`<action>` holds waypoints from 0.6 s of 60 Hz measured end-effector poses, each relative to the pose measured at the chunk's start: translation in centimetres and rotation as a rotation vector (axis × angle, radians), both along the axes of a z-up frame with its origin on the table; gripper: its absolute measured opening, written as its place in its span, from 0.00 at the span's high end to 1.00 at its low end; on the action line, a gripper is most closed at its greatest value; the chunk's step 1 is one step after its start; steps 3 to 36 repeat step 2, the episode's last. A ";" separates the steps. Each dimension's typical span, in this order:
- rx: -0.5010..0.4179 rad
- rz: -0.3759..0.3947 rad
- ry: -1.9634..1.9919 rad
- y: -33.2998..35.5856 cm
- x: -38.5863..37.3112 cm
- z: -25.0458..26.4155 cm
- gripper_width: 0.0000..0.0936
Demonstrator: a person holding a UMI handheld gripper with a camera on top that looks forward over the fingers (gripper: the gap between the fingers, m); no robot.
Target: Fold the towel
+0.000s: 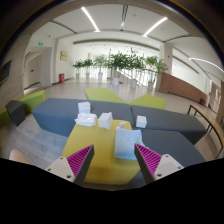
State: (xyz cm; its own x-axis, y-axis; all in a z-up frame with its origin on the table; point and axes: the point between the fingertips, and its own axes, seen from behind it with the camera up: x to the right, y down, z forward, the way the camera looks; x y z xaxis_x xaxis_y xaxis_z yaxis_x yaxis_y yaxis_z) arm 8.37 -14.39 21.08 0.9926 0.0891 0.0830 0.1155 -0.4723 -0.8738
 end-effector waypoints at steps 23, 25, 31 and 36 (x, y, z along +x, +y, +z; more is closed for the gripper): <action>0.006 0.002 0.008 0.1 0.2 -0.1 0.09; 0.006 0.002 0.008 0.1 0.2 -0.1 0.09; 0.006 0.002 0.008 0.1 0.2 -0.1 0.09; 0.006 0.002 0.008 0.1 0.2 -0.1 0.09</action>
